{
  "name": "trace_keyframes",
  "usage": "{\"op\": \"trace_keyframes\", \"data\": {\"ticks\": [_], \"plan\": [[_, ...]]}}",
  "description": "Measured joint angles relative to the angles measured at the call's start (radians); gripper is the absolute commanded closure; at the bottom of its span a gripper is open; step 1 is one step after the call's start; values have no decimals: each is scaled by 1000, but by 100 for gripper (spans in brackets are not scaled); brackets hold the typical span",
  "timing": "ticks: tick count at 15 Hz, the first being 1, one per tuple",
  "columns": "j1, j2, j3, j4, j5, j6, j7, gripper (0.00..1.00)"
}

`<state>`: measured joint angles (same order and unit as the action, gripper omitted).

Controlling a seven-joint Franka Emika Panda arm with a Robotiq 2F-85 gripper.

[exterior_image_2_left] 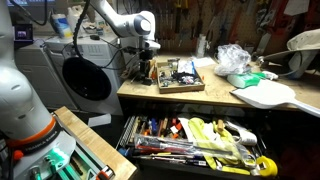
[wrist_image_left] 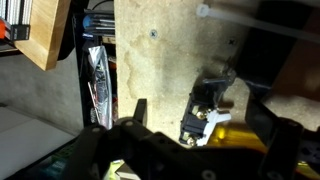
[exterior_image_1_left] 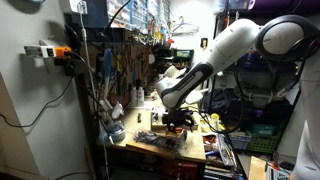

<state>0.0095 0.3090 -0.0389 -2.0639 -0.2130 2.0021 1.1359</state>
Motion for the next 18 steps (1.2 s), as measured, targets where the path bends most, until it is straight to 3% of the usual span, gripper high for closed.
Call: {"op": "trace_keyframes", "data": {"ticks": [3,8,14,18], "plan": [[3,21,-5,15,0,-1,-5,42],[6,32,-8,35,0,-1,-12,78],[7,26,-9,27,1,0,-12,79],[6,-22,-12,-45,8,59,-12,79]]}}
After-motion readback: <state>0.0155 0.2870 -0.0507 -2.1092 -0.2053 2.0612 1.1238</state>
